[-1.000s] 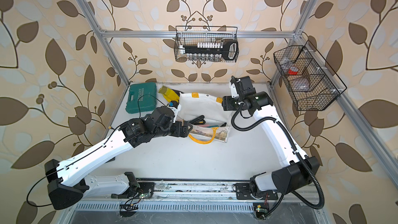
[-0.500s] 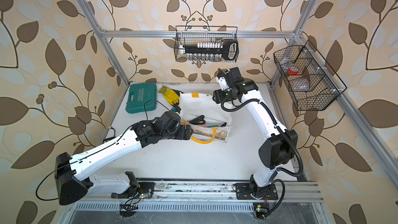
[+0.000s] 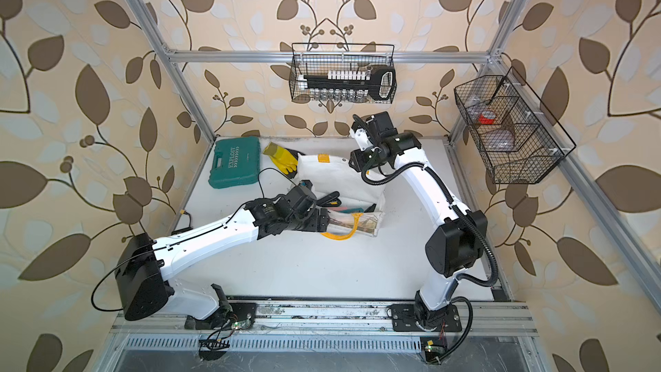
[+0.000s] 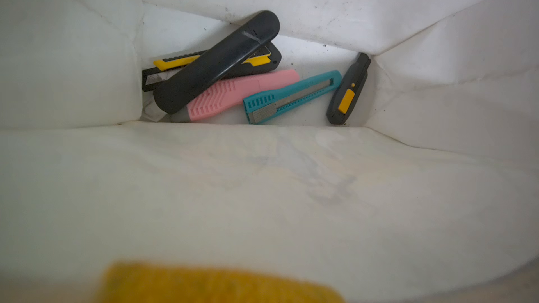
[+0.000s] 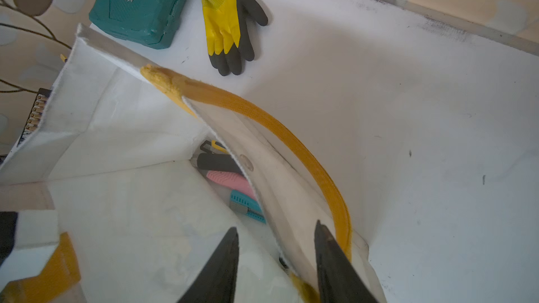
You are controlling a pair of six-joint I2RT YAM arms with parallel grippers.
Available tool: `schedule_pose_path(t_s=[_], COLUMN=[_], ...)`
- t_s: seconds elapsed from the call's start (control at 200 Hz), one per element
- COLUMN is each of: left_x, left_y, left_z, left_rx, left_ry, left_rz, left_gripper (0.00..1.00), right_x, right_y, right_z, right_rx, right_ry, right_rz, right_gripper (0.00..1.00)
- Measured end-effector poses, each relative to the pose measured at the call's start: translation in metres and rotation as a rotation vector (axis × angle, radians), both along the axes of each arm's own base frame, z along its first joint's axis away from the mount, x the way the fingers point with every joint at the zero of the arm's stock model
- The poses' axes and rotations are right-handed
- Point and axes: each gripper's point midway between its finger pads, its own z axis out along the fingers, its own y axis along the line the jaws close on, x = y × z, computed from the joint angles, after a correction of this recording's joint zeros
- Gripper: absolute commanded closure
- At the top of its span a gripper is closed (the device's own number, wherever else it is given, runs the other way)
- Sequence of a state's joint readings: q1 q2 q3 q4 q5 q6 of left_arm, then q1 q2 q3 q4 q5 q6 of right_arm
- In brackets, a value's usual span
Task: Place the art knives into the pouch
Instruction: Close the pouch at the center of the board.
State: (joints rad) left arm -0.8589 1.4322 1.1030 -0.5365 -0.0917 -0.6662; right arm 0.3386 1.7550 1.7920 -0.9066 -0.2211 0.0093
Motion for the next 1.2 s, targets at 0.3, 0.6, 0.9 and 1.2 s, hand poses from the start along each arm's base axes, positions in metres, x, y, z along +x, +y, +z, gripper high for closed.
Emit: schedule_pose_path(t_s=[0.3, 0.6, 0.9, 1.2], left_x=[0.007, 0.014, 0.031, 0.05], left_y=[-0.003, -0.003, -0.005, 0.017], left_z=[-0.01, -0.008, -0.004, -0.006], left_rx=[0.026, 0.045, 0.082, 0.125], left_ry=[0.003, -0.015, -0.057, -0.064], left_rz=[0.01, 0.028, 0.064, 0.102], left_gripper=[0.08, 0.07, 0.07, 0.07], right_x=[0.009, 0.011, -0.009, -0.049], right_y=[0.003, 0.005, 0.02, 0.029], right_z=[-0.022, -0.033, -0.035, -0.027], right_rx=[-0.023, -0.024, -0.032, -0.031], right_ry=[0.031, 0.04, 0.045, 0.061], right_rz=[0.011, 0.023, 0.096, 0.163], right_gripper=[0.65, 0.94, 1.0, 0.98])
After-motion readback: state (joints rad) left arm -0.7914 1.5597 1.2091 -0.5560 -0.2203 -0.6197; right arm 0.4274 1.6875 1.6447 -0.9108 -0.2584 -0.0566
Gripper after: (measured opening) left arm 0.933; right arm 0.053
